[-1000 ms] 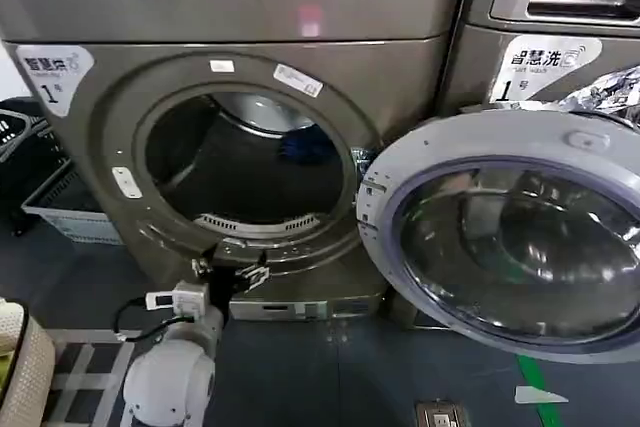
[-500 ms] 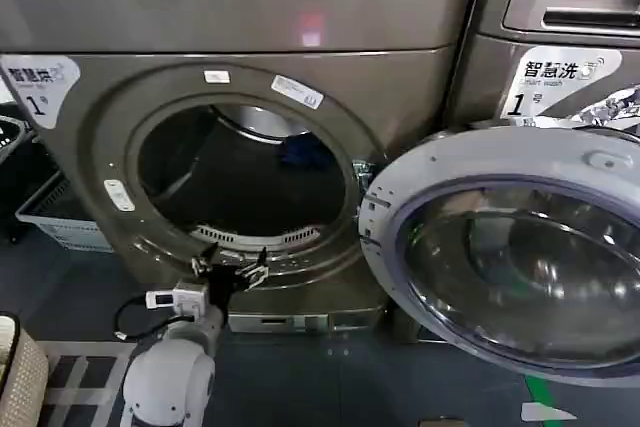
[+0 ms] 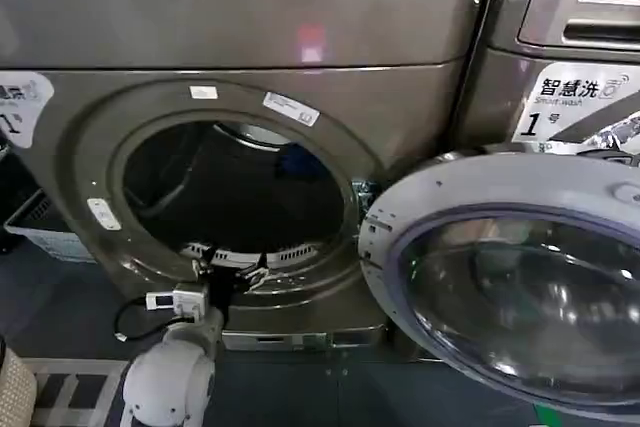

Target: Grasp the clothes from the dryer.

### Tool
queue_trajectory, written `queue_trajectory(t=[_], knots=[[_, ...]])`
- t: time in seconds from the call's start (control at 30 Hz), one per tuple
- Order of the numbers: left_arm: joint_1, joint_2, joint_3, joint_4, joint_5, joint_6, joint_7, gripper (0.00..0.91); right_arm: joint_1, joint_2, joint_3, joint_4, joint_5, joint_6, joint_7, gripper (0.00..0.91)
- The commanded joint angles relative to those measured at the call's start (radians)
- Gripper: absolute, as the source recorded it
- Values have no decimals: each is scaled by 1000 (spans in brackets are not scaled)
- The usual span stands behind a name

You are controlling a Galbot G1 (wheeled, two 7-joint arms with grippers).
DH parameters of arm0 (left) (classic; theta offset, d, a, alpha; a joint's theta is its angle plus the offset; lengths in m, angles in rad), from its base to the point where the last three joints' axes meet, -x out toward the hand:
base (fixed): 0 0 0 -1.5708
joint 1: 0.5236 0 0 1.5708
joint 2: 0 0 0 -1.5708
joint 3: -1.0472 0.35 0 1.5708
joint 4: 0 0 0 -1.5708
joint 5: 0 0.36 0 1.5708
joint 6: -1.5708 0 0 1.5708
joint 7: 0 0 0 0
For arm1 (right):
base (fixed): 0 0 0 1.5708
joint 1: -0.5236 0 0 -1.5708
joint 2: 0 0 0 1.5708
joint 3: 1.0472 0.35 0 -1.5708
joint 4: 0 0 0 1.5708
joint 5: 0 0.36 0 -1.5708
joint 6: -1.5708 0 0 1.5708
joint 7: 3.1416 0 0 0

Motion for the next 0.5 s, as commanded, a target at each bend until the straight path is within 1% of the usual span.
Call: queue_trajectory(t=[0.03, 0.5], knots=[[0, -1, 1, 0, -2, 49, 0, 907, 0, 1, 0, 1, 0, 0, 0, 907], [0, -3, 1, 4, -7, 49, -2, 907, 0, 1, 4, -5, 0, 0, 0, 907]])
